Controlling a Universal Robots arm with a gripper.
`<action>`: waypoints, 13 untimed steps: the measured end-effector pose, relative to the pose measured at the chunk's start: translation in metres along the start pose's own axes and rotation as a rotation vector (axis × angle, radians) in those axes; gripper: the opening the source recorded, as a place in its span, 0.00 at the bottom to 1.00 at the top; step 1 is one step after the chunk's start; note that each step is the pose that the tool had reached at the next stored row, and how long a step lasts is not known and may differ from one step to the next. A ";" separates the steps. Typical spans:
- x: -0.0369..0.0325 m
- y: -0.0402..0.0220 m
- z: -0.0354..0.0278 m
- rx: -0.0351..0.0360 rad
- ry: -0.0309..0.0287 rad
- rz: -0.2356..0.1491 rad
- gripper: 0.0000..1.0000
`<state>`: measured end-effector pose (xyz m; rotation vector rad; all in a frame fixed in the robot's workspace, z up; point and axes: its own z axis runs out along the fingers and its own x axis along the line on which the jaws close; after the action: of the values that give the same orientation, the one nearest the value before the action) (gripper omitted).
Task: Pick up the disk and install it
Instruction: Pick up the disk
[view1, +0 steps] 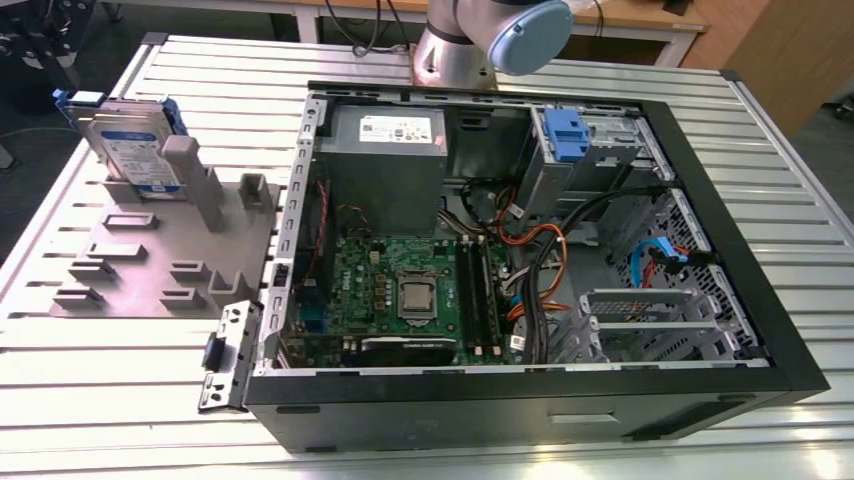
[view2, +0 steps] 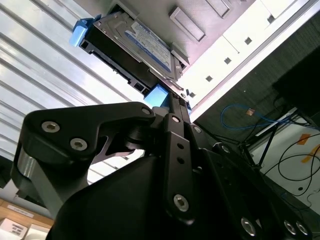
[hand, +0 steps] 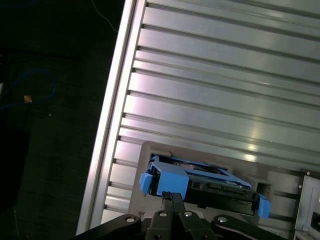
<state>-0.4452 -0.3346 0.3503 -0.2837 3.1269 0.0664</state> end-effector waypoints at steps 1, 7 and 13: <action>0.0000 0.0000 0.0000 0.0000 0.0000 -0.001 0.11; 0.0000 0.0000 0.0000 0.0000 0.0002 -0.004 0.11; 0.0000 0.0000 0.0000 0.0000 0.0004 -0.008 0.11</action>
<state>-0.4453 -0.3346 0.3503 -0.2964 3.1259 0.0664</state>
